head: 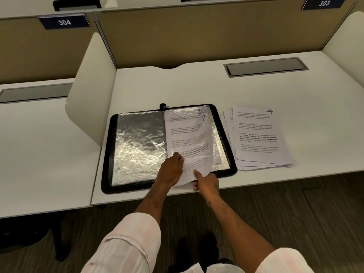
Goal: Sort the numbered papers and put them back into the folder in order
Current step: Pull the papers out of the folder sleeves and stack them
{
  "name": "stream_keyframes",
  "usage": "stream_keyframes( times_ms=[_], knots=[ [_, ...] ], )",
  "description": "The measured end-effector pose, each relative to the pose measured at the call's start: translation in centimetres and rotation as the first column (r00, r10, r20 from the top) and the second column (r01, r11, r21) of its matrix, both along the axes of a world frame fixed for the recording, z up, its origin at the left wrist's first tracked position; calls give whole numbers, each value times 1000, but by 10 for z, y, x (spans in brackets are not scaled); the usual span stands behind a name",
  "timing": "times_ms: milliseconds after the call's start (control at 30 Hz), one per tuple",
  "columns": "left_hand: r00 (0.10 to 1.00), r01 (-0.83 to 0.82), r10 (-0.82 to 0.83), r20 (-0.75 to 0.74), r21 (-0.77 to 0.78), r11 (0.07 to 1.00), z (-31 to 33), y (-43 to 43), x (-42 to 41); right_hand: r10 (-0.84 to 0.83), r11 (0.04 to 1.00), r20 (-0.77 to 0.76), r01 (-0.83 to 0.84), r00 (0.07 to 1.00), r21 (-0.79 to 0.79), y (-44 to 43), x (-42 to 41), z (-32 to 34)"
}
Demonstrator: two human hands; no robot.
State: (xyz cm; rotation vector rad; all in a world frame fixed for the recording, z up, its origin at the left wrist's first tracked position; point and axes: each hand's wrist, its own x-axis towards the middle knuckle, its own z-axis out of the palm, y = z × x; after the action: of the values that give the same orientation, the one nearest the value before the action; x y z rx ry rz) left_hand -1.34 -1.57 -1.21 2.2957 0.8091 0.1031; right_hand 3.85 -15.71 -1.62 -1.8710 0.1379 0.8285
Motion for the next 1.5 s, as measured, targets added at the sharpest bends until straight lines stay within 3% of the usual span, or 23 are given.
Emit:
stream_keyframes(
  times_ms=[67, 133, 233, 300, 400, 500, 600, 767, 833, 867, 933, 1000, 1067, 1100, 1200, 1267, 1367, 1500],
  knots=[
    [1000, 15, -14, -9, 61, 998, 5, -2, -2, 127, 987, 100, -117, 987, -106, 6, 0, 5],
    [999, 35, -35, -9, 107, 994, 12, -4, -2, 318, 933, 255, -252, 913, -258, 11, -4, 11],
    [999, 8, -12, 34, 123, 992, 25, -5, 3, 556, 807, 483, -300, 677, -508, 13, -16, 29],
    [998, -22, 14, 65, 129, 991, 37, -4, 2, 580, 807, 622, -266, 526, -527, 10, -29, 43],
    [988, -34, 11, 152, 152, 988, 49, -1, -10, 662, 748, 616, -331, 426, -575, 4, -49, 71],
    [949, -189, 170, 265, 50, 981, 54, 6, -30, 744, 663, 610, -417, 274, -621, 1, -68, 91],
    [919, -347, 334, 209, 32, 937, 49, 18, -48, 818, 556, 554, -456, 154, -695, -5, -94, 125],
    [793, -574, 582, 178, -101, 813, 45, 35, -85, 807, 498, 590, -510, -23, -701, -20, -104, 152],
    [748, -624, 639, 180, -139, 769, 40, 43, -99, 703, 619, 705, -570, 94, -540, -40, -90, 161],
    [724, -642, 662, 196, -160, 750, 35, 48, -105, 701, 637, 698, -568, 147, -521, -45, -77, 155],
    [650, -693, 728, 216, -226, 685, 31, 55, -115, 703, 649, 701, -511, 119, -564, -35, -50, 179],
    [594, -713, 764, 251, -277, 645, 30, 59, -121, 661, 726, 699, -466, 272, -505, -14, -16, 212],
    [586, -683, 759, 283, -332, 651, 31, 61, -128, 576, 793, 755, -436, 313, -425, -1, 16, 242],
    [594, -666, 755, 278, -356, 655, 29, 64, -131, 536, 829, 741, -417, 405, -371, -8, 32, 252],
    [598, -657, 768, 229, -409, 634, 27, 69, -139, 231, 947, 605, -320, 762, 41, -28, 95, 234],
    [602, -652, 781, 163, -464, 600, 24, 75, -142, 22, 968, 425, -126, 905, 218, -44, 133, 195],
    [597, -676, 801, 51, -505, 536, 14, 85, -147, -223, 922, 208, 137, 952, 361, -75, 176, 147],
    [577, -758, 814, -68, -416, 502, 5, 97, -142, -442, 813, -35, 417, 897, 407, -104, 195, 98]
  ],
)
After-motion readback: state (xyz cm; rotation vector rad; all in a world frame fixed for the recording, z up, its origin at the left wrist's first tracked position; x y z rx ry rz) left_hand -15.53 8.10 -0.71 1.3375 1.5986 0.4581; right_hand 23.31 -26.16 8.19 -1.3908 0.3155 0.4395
